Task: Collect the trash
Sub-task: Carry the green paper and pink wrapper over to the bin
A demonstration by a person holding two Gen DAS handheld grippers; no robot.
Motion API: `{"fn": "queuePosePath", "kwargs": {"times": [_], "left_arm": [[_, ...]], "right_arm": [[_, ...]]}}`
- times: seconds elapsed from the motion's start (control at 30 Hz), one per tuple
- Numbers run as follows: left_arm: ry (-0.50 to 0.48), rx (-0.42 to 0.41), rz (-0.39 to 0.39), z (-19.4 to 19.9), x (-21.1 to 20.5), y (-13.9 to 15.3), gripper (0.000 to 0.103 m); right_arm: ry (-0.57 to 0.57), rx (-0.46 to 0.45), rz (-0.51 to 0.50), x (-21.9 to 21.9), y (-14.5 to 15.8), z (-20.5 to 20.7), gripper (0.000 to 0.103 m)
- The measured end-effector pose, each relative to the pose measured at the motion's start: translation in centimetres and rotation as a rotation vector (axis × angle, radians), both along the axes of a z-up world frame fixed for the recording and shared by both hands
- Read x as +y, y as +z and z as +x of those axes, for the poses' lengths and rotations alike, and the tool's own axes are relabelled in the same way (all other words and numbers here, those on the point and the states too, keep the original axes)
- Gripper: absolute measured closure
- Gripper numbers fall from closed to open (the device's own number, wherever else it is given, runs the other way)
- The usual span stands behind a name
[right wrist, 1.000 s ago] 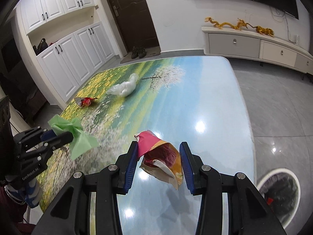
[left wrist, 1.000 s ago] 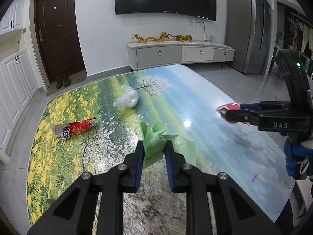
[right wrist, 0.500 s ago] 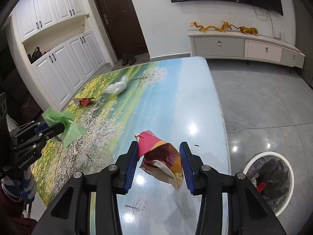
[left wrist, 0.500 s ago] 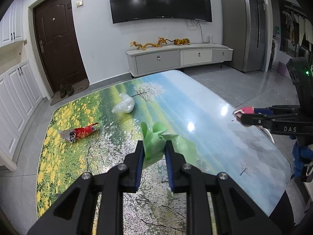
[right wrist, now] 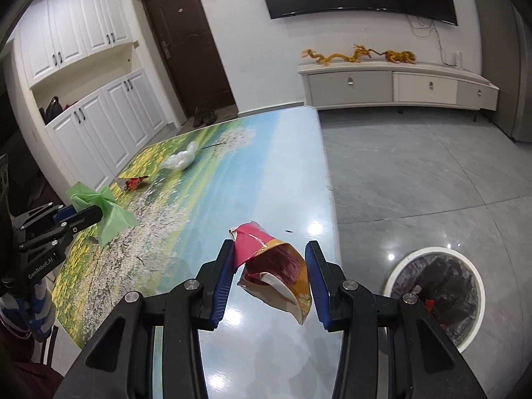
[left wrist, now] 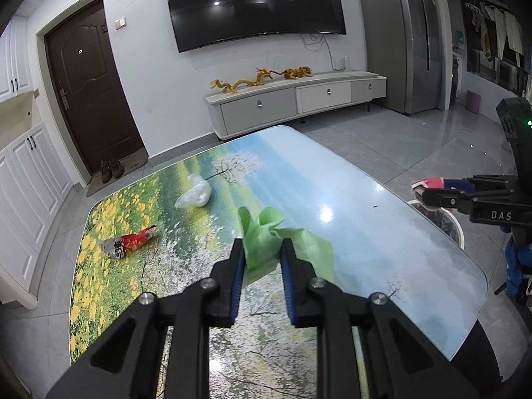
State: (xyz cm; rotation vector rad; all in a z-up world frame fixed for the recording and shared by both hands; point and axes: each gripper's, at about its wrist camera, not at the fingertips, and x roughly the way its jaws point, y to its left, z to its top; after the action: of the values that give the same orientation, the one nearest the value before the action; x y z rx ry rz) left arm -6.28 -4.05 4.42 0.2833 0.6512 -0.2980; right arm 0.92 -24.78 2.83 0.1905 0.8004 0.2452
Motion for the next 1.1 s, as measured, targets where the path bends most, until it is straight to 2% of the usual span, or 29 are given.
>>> {"fn": "queuePosePath", "kwargs": {"times": [0.37, 0.63, 0.9, 1.1], "left_arm": [[-0.093, 0.001, 0.046, 0.7, -5.0, 0.3, 0.083], [-0.183, 0.023, 0.086, 1.8, -10.3, -0.2, 0.083], [-0.290, 0.060, 0.118, 3.7, -17.2, -1.2, 0.083], [-0.380, 0.110, 0.153, 5.8, -23.3, -3.4, 0.083]], "right_arm": [[-0.127, -0.009, 0.033, -6.0, -0.8, -1.9, 0.061], [-0.221, 0.006, 0.058, -10.4, -2.3, -2.7, 0.061], [-0.323, 0.056, 0.094, -15.7, -5.3, -2.5, 0.061], [-0.392, 0.110, 0.124, -19.5, -8.3, -1.6, 0.060]]}}
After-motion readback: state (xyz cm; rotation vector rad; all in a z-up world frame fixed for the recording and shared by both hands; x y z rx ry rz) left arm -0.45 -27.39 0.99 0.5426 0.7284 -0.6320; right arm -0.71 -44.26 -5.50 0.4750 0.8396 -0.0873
